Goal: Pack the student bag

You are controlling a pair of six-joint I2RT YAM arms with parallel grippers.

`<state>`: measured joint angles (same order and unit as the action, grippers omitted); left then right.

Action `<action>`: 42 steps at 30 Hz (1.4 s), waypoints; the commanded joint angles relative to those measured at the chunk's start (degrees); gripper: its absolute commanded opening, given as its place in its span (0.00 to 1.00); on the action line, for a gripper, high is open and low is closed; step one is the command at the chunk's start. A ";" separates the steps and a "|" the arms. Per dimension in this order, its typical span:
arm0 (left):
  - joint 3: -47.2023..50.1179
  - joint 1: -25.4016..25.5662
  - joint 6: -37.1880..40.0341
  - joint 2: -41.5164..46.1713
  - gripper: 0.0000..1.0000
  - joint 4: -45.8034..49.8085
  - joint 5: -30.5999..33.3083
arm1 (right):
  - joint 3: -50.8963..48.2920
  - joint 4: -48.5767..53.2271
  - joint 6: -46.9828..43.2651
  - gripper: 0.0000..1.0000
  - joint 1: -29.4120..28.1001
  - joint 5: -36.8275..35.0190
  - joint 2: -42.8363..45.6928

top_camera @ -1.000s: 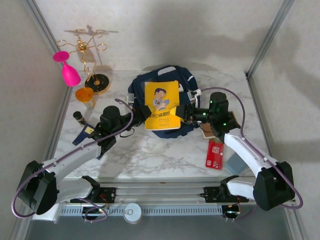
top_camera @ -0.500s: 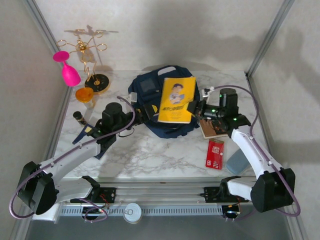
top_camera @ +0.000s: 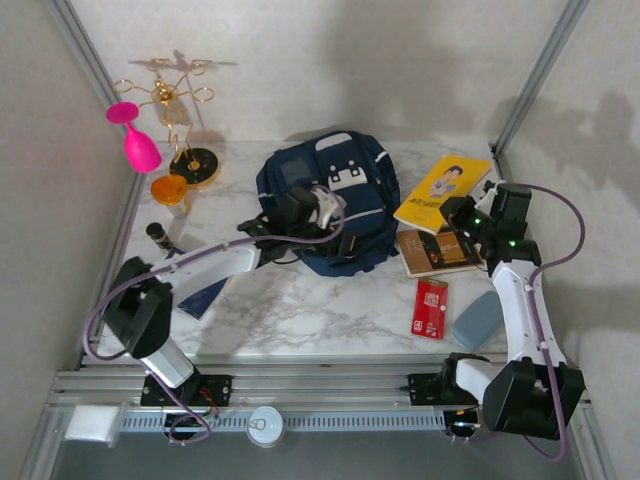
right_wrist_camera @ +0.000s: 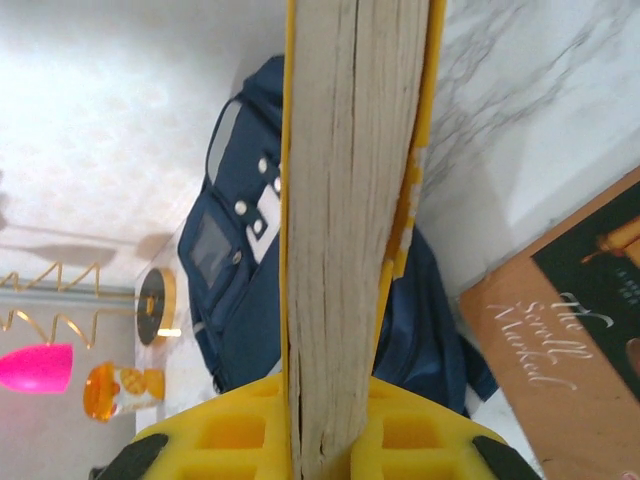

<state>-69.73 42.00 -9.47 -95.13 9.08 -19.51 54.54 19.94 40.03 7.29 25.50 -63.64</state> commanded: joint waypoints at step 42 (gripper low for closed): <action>-23.69 0.69 10.81 -22.98 0.00 13.60 13.41 | -6.86 -8.38 0.38 0.00 6.36 14.89 0.38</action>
<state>-91.85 43.88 3.42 -121.12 21.15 -11.09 48.31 15.40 41.93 13.28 36.32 -63.64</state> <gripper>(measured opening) 0.030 0.145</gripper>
